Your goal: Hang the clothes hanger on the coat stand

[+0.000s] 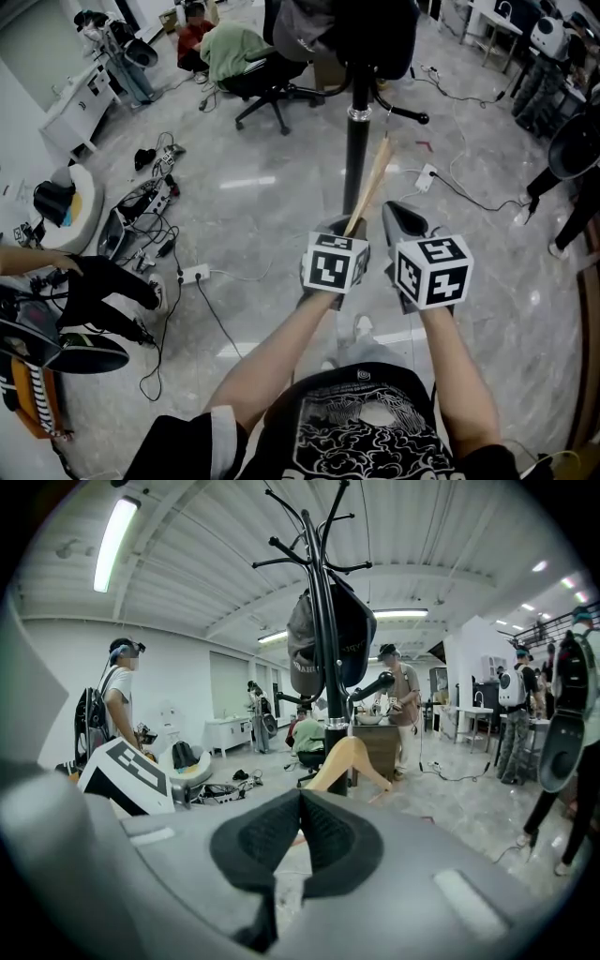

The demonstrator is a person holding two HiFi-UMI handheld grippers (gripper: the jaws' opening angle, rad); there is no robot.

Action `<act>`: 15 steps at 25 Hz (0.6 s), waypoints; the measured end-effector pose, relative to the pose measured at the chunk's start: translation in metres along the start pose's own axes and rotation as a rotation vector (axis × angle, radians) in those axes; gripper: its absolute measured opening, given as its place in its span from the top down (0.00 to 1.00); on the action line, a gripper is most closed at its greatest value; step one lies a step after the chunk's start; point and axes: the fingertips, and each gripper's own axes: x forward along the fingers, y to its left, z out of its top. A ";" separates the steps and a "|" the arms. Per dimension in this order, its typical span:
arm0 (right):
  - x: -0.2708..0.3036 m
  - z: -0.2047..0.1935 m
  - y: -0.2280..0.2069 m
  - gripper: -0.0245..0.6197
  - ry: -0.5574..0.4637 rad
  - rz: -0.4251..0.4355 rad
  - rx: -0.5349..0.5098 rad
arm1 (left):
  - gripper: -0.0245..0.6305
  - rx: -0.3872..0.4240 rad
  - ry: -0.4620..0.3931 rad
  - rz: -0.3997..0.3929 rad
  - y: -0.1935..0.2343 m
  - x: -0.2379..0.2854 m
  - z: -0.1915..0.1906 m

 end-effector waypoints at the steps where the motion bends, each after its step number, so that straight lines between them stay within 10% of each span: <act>1: 0.000 -0.001 0.000 0.96 0.002 0.000 0.001 | 0.91 0.006 0.000 0.004 0.001 0.000 0.000; 15: 0.000 -0.015 0.002 0.96 0.023 0.002 0.009 | 0.90 0.008 0.005 -0.018 0.001 0.001 -0.003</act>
